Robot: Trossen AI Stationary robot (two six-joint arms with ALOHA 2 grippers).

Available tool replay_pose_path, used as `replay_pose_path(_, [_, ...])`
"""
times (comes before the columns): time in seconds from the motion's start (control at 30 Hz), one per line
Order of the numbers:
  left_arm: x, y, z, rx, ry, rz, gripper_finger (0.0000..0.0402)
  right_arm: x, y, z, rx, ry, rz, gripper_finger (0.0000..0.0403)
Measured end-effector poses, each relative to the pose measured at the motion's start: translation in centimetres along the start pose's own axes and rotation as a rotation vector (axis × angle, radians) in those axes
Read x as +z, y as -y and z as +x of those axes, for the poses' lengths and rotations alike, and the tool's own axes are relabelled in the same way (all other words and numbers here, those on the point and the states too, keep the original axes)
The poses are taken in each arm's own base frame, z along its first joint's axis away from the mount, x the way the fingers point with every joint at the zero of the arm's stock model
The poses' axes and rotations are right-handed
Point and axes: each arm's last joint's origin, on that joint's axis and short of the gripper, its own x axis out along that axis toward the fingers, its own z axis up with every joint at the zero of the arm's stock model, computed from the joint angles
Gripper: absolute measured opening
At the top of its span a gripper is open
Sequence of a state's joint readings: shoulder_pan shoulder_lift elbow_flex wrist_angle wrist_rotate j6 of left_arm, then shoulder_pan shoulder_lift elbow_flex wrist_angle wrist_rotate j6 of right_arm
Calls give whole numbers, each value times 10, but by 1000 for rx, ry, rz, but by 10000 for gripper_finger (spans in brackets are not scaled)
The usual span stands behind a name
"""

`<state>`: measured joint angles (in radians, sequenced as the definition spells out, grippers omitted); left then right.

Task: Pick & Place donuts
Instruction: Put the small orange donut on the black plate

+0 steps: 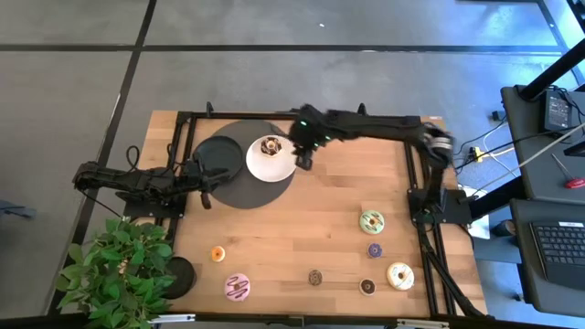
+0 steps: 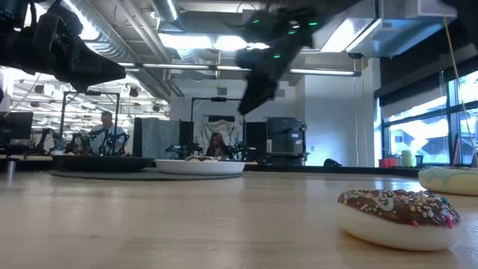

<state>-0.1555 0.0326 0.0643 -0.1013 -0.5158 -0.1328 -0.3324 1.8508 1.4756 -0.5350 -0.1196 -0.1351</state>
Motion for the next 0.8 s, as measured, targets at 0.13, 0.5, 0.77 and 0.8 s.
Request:
replay_pose_path(0.13, [0,0,0,-5,0,-3,100,-36,-24,-31,-84,113,-2,135])
replay_pose_path(0.5, [-1,4,0,-145,-22,-37,184,-125,-57,-79,-292,370,96,136])
replay_pose_path(0.77, [-2,8,-1,-273,-60,-116,227,-139,-57,-86,-283,433,137,136])
replay_pose_path(0.8, [-2,8,-1,-289,-67,-116,227,-139,-57,-86,-284,433,137,136])
